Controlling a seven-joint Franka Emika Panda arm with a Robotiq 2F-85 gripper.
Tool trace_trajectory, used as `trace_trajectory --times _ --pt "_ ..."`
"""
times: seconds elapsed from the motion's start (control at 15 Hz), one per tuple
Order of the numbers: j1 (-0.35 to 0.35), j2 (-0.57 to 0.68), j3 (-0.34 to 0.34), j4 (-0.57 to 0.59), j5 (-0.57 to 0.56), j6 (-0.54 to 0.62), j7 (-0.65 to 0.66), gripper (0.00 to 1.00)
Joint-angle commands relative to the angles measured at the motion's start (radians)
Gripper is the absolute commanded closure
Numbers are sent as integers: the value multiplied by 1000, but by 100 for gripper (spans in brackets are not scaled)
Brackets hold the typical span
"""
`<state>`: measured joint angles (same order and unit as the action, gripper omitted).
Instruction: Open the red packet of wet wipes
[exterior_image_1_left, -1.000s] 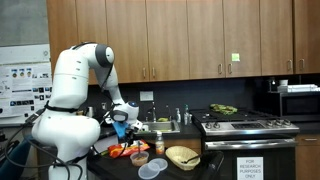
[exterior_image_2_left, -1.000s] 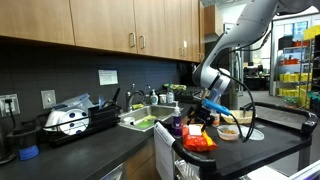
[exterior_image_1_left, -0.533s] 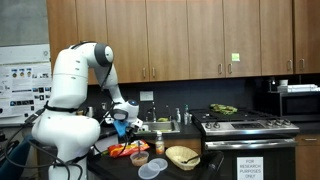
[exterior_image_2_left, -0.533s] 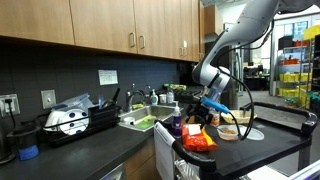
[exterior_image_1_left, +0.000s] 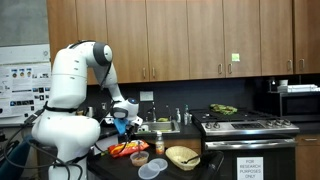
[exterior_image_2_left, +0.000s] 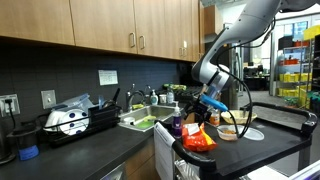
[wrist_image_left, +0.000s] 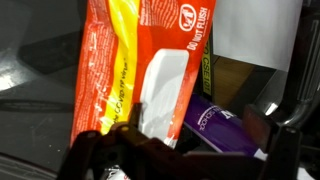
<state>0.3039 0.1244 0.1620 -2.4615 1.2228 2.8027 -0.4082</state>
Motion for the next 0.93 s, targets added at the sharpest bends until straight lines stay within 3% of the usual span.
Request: trace_trajectory --times 0.0,0.27,0.33,0.87 --pt "4 -29 7 -4 9 2 -8 0" --pt "5 -31 9 -6 10 3 -7 0" --pt "5 -32 9 -6 10 2 -6 19" --pt "5 -39 10 -12 12 7 -3 74"
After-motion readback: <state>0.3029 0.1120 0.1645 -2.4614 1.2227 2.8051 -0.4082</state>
